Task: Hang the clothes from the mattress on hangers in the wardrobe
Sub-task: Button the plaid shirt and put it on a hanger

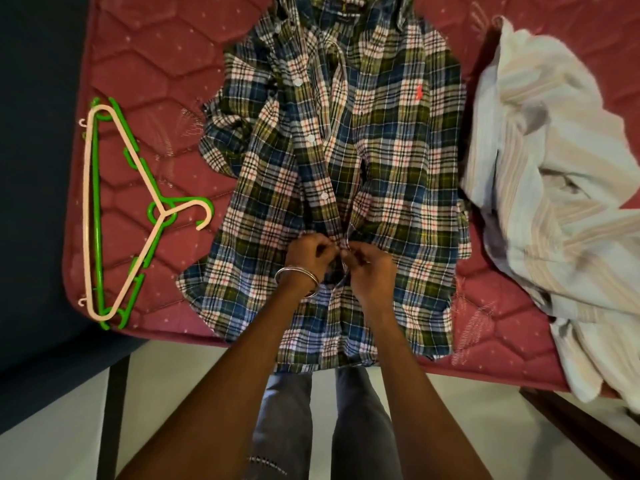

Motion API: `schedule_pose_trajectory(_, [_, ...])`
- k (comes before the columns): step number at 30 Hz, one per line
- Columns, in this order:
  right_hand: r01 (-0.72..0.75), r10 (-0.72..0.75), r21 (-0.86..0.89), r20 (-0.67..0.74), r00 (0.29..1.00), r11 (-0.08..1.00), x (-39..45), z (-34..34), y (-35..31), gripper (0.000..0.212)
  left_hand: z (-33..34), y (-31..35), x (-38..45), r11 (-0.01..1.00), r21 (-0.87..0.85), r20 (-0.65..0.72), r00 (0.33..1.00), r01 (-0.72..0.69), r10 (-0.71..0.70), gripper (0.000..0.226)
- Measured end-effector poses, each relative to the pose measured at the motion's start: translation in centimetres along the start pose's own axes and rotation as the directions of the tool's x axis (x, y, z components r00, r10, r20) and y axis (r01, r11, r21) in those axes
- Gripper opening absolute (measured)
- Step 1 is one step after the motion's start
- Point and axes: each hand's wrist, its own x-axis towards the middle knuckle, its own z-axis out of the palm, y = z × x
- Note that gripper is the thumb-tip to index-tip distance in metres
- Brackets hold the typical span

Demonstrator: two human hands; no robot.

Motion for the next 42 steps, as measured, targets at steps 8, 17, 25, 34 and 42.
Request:
schedule_pose_trajectory(8, [-0.026, 0.028, 0.183, -0.009, 1.000, 0.983, 0.3, -1.3, 0.1, 0.021, -0.2, 1.5, 0.1, 0.994, 0.061, 0.030, 0.996, -0.091, 0.089, 0.016])
schedule_pose_trajectory(17, [-0.137, 0.027, 0.313, 0.333, 0.943, 0.940, 2.9, -3.5, -1.6, 0.017, -0.5, 2.2, 0.3, 0.981, -0.127, 0.078, 0.987, 0.147, -0.138, 0.016])
schedule_pose_trajectory(25, [0.024, -0.071, 0.161, 0.292, 0.954, 0.987, 3.4, -2.7, -2.4, 0.010, -1.9, 2.6, 0.6, 0.939, -0.235, 0.145, 0.964, 0.252, -0.223, 0.027])
schedule_pose_trajectory(34, [-0.215, 0.109, 0.401, 0.270, 0.957, 0.890, 2.0, -2.5, -2.4, 0.009, -1.3, 2.3, 0.7, 0.955, -0.143, 0.112, 0.963, 0.259, -0.244, 0.024])
schedule_pose_trajectory(42, [-0.118, 0.062, 0.154, 0.327, 0.943, 0.981, 2.7, -2.0, -2.0, 0.016, -0.1, 1.8, -0.4, 0.920, 0.352, -0.134, 0.982, 0.173, -0.133, 0.032])
